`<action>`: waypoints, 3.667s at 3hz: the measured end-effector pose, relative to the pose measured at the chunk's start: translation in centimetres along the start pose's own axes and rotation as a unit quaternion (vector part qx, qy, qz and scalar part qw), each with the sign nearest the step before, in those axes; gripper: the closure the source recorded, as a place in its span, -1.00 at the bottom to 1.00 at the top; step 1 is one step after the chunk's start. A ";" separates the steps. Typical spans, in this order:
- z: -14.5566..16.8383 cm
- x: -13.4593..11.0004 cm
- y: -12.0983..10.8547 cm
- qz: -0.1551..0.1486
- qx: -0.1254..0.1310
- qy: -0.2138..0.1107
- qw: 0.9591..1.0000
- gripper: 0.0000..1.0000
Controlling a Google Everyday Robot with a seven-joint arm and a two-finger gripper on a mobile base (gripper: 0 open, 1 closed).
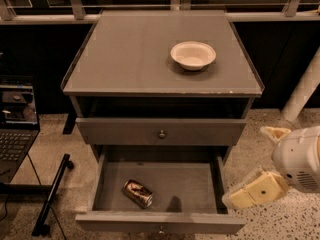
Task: Pick orange can from middle drawer and place on counter
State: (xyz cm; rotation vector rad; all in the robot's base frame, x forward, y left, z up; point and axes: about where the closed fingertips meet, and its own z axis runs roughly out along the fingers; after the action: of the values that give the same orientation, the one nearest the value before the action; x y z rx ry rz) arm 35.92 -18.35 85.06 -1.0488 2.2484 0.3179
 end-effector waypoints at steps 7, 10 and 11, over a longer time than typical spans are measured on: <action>18.0 8.0 2.7 0.125 0.003 -0.073 0.990 -1.00; 30.9 8.3 4.7 0.128 -0.045 -0.070 0.988 -1.00; 32.1 9.3 5.1 0.140 -0.037 -0.067 0.987 -1.00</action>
Offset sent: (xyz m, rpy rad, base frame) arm 0.0093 -0.0034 -0.1007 0.1662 -0.0628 -0.2749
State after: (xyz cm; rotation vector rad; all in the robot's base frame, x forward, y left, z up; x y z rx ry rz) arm 41.73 -5.99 54.08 -0.7218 2.2755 0.5777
